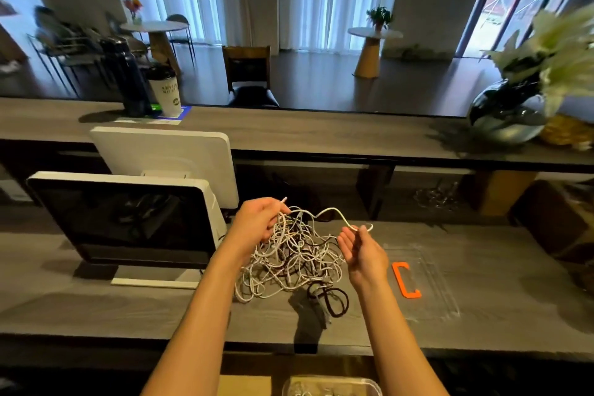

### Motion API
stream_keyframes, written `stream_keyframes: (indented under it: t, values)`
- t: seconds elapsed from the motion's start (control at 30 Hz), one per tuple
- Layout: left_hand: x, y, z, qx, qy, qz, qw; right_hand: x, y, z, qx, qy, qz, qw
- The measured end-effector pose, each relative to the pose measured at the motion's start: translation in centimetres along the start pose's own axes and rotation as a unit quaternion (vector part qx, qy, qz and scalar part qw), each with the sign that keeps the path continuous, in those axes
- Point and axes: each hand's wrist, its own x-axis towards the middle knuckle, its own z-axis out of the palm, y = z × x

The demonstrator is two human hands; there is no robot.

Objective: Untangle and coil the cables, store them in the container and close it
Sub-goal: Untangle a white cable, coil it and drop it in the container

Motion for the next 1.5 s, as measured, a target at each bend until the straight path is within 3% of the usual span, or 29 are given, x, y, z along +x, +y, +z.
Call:
stream_keyframes:
  t: [0.13,0.3,0.43,0.5,0.67,0.8,0.93,1.13,1.33,1.5]
  values:
    - [0.1,3.4,-0.7,0.092,-0.040,0.039,0.994,-0.7,-0.1,0.9,-0.104,-0.052,0.021,0.993]
    - [-0.6,7.9,-0.3,0.127,-0.065,0.120,0.983,-3.0,-1.1,3.8,-0.235,-0.113,-0.043,0.964]
    - [-0.5,10.2,-0.1,0.114,-0.105,0.171,0.973,-4.1,-1.2,6.4,-0.248,-0.260,-0.067,0.931]
    - [-0.4,11.0,0.1,0.120,-0.099,0.198,0.968,-4.8,-1.1,6.8,-0.285,-0.290,-0.089,0.910]
    - [0.6,12.0,-1.4,0.117,0.090,0.260,0.954,-4.2,-1.2,5.4,-0.309,-0.287,-0.136,0.896]
    - [1.1,11.8,-3.4,0.038,0.213,0.270,0.938,-3.1,-1.2,3.0,-0.355,-0.232,-0.199,0.884]
    - [1.6,10.9,-4.3,0.023,0.259,0.248,0.933,-2.4,-0.8,1.5,-0.316,-0.201,-0.201,0.905]
    - [1.8,5.9,-2.4,0.123,0.214,0.151,0.957,-3.5,-1.7,4.2,-0.152,-0.214,-0.182,0.948]
    - [2.7,1.5,-1.1,0.185,0.174,0.104,0.962,-6.4,-6.0,9.5,0.012,-0.266,-0.163,0.950]
    - [2.7,1.9,-0.2,0.190,0.139,0.046,0.971,-7.5,-7.8,12.4,0.005,-0.291,-0.180,0.940]
